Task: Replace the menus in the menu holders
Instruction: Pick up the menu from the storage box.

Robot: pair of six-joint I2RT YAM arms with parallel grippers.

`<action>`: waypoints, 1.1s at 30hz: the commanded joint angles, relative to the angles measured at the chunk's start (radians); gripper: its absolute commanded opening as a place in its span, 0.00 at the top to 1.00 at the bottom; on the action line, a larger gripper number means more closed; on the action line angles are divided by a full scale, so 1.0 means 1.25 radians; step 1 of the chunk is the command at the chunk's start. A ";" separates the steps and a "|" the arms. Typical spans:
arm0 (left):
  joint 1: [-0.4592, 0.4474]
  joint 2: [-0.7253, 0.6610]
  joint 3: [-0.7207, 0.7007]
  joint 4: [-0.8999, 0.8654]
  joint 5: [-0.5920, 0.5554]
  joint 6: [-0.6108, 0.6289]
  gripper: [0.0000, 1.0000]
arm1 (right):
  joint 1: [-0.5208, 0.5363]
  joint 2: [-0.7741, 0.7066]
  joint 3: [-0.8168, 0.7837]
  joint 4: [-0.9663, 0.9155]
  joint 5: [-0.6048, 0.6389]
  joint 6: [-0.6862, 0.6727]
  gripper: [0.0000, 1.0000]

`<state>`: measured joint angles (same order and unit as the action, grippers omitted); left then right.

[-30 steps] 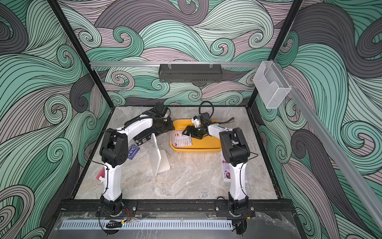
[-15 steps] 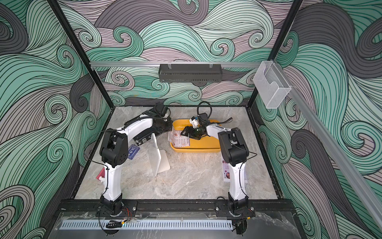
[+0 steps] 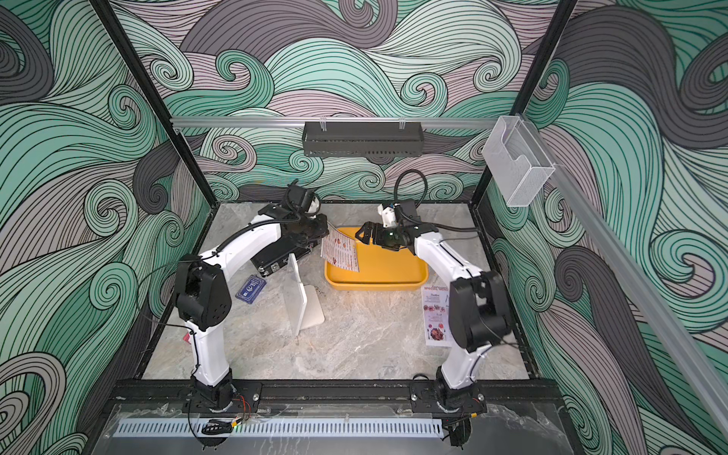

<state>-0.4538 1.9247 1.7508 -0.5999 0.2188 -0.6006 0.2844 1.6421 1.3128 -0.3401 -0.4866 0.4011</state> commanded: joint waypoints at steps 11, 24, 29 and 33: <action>-0.004 -0.182 -0.143 0.383 0.221 -0.367 1.00 | 0.002 -0.524 -0.284 0.005 -0.039 0.384 0.02; -0.006 -0.248 -0.258 0.494 0.220 -0.520 1.00 | 0.152 -0.589 -0.578 0.633 0.145 1.166 0.00; -0.005 -0.249 -0.270 0.538 0.263 -0.576 1.00 | 0.201 -0.471 -0.579 0.795 0.188 1.231 0.00; -0.006 -0.256 -0.274 0.566 0.294 -0.616 1.00 | 0.226 -0.384 -0.556 0.899 0.206 1.272 0.00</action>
<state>-0.4541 1.6451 1.4017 0.0387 0.5346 -1.3136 0.5495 1.1191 0.5835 0.6022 -0.2821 1.9068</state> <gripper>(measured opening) 0.047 0.998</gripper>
